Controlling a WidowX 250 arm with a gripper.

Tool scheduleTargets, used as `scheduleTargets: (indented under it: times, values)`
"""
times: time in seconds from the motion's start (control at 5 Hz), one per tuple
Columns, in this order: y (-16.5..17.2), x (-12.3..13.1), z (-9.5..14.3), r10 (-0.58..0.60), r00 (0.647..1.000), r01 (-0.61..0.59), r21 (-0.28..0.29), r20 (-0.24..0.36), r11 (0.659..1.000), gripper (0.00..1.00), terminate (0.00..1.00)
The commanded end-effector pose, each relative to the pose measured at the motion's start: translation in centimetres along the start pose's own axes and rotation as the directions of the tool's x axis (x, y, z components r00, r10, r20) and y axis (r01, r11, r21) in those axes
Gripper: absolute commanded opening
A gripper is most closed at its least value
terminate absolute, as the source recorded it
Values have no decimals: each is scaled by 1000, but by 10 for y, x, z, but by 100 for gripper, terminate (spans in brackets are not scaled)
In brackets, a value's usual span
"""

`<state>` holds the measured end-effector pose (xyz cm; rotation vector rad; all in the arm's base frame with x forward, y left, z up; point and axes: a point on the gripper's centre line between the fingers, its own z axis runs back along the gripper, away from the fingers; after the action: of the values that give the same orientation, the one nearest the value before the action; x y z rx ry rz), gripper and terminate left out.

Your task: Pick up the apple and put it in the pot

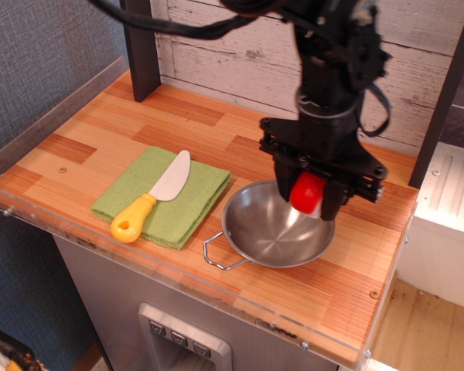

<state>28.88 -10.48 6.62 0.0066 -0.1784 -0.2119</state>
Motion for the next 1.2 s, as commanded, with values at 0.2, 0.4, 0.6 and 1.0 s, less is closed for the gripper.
scheduleTargets:
  times: [0.2,0.4,0.6,1.0]
  values:
    - [11,-7,13,33,999,-33,29,6,999,0,0]
    - [11,-11,19,36,999,-36,39,-8,999,100,0]
    - [13,-13,26,40,999,-40,40,2,998,100,0]
    - [51,-14,56,145,988,-148,63,46,987,100,0]
